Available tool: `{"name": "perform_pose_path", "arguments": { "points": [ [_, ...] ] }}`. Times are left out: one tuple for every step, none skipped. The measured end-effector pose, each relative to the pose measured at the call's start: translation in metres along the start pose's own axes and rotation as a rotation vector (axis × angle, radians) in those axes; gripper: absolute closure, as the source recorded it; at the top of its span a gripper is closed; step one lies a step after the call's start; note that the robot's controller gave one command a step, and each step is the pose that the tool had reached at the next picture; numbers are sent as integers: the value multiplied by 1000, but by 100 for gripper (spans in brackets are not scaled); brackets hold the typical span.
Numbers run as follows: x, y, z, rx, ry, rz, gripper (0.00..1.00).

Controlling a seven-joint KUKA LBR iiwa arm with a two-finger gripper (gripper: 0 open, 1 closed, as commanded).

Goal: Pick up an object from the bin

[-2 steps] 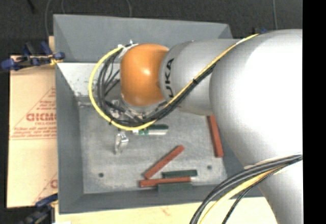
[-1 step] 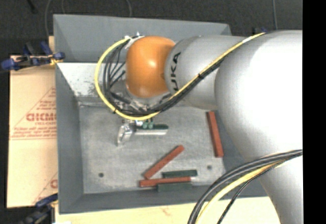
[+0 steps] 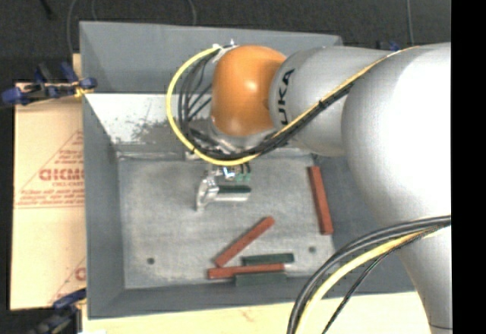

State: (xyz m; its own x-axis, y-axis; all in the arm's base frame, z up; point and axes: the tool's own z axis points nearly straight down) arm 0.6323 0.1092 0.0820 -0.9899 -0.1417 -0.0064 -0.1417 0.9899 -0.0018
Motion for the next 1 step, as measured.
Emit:
{"name": "perform_pose_path", "arguments": {
  "points": [
    [-13,-15,5,-8,3,-32,0]
  ]
}}
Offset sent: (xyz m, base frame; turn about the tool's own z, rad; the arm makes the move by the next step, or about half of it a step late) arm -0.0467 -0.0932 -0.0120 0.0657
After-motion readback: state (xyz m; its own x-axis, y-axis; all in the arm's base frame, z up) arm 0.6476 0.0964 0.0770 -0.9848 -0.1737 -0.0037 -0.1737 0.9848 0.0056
